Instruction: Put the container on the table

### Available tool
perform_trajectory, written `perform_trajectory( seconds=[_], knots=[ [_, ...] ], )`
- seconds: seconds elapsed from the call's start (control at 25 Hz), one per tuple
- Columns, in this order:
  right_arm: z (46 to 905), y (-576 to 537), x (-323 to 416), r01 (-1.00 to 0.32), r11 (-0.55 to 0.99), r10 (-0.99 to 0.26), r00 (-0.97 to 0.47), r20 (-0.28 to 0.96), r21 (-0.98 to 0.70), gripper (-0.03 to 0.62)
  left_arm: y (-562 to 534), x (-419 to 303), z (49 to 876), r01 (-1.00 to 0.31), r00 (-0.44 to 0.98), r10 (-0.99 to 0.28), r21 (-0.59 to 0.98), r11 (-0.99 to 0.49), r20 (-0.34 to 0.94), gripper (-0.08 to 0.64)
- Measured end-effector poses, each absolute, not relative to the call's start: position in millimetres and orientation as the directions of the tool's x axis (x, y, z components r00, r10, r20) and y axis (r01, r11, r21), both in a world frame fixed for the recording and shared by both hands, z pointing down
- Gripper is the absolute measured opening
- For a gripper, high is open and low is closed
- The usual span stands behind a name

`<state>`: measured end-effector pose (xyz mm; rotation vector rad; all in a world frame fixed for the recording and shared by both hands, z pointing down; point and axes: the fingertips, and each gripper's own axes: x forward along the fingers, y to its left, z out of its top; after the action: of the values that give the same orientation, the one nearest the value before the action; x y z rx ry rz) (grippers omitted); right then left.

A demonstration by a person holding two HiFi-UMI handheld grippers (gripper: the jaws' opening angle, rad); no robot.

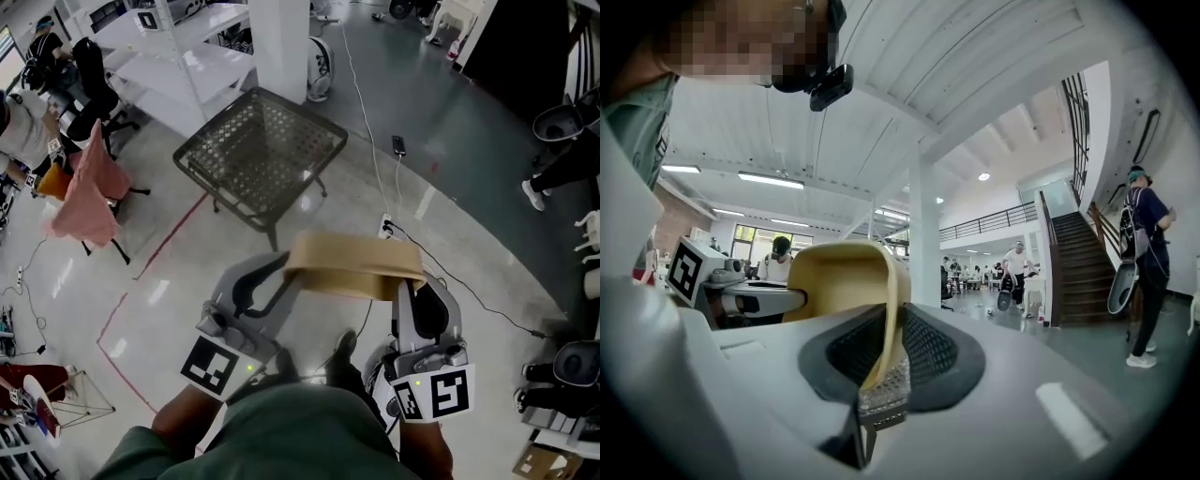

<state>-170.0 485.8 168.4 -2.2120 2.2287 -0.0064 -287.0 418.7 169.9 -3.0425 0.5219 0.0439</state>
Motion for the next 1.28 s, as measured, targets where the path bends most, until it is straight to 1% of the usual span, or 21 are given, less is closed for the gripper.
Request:
perform_trajectory(
  seconds=[0.16, 0.52, 0.68, 0.96, 1.28],
  knots=[
    [164.3, 478.5, -145.5, -0.999, 0.044, -0.999, -0.045, -0.008, 0.009, 0.057, 414.6, -264.5, 170.3, -0.360, 0.933, -0.359, -0.044, -0.932, -0.026, 0.071],
    [159.7, 483.1, -41.3, -0.993, 0.118, -0.992, -0.119, -0.044, 0.006, 0.061, 422.5, -161.3, 164.3, -0.429, 0.903, -0.427, -0.089, -0.899, -0.035, 0.066],
    [158.7, 481.3, -6.2, -0.988, 0.153, -0.987, -0.153, -0.052, -0.004, 0.060, 426.0, -128.9, 160.9, -0.462, 0.887, -0.461, -0.108, -0.880, -0.031, 0.066],
    [160.0, 470.6, 14.1, -0.978, 0.207, -0.977, -0.205, -0.060, -0.029, 0.061, 419.9, -110.1, 157.9, -0.506, 0.861, -0.509, -0.127, -0.853, -0.013, 0.064],
    [171.4, 426.4, 17.7, -0.981, 0.187, -0.982, -0.186, -0.032, -0.043, 0.058, 376.2, -106.8, 168.1, -0.484, 0.873, -0.487, -0.106, -0.868, 0.002, 0.066]
  ],
)
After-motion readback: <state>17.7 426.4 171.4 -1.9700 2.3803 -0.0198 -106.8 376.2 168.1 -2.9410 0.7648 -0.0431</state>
